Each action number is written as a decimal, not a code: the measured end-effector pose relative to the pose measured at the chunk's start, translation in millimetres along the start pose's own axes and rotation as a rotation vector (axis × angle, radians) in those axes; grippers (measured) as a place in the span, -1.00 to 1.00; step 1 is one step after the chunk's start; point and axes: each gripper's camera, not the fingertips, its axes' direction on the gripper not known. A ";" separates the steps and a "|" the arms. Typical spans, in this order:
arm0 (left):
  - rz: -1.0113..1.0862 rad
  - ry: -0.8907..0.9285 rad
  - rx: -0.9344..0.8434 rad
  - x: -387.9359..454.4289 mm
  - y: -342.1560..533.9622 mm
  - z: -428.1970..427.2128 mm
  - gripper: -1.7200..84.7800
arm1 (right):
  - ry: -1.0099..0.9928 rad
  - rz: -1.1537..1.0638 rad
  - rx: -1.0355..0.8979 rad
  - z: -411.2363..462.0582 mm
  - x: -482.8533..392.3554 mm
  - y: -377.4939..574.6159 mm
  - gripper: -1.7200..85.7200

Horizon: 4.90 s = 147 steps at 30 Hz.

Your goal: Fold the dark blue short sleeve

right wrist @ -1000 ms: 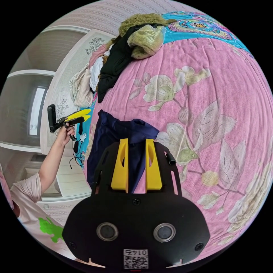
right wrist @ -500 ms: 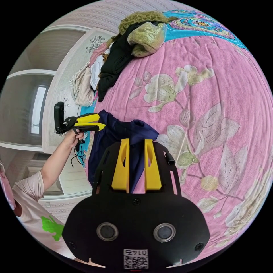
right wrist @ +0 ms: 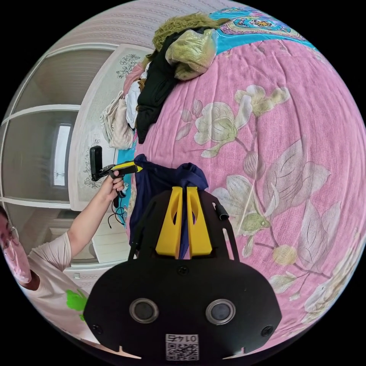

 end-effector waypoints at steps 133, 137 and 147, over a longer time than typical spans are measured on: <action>-0.244 0.094 -0.246 -75.9 195.7 27.9 -0.77 | -0.263 0.098 -0.186 108.5 77.5 330.4 -0.78; -0.233 0.144 -0.224 -77.4 181.5 42.6 -0.74 | -0.254 0.112 -0.161 72.3 79.6 347.3 -0.82; -0.160 0.071 -0.292 -53.3 132.9 96.4 -0.86 | -0.342 0.114 -0.189 25.0 46.4 372.1 -0.86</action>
